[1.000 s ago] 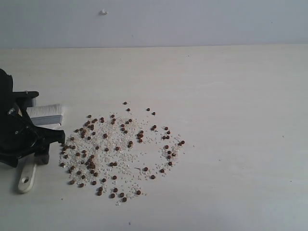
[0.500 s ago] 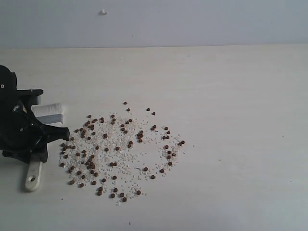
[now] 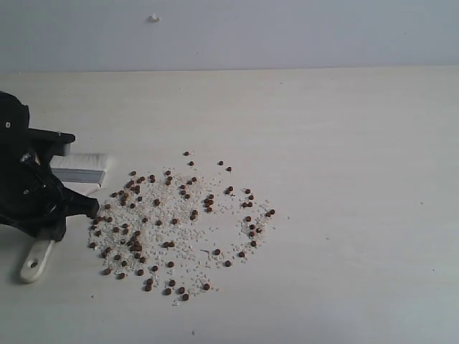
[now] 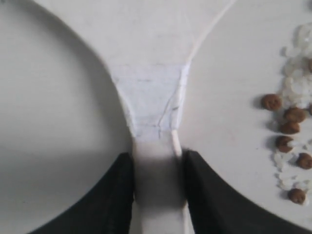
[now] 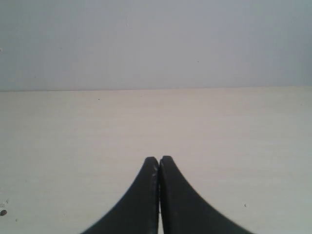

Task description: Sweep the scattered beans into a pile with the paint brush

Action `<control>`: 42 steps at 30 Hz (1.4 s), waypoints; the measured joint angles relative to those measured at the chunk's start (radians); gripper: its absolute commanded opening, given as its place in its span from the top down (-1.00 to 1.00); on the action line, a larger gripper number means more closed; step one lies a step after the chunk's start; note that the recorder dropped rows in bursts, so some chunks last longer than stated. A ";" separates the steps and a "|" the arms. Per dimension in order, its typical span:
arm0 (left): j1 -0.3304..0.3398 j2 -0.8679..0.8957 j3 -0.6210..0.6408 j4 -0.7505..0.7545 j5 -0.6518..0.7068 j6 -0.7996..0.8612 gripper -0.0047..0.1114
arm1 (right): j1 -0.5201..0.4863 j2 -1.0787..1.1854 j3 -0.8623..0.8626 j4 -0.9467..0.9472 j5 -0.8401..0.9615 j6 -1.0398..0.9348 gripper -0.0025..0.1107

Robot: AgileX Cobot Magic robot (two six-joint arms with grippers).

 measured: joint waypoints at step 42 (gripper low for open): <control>-0.033 -0.140 -0.237 -0.004 0.030 0.204 0.92 | 0.000 0.000 0.000 -0.026 -0.081 -0.027 0.96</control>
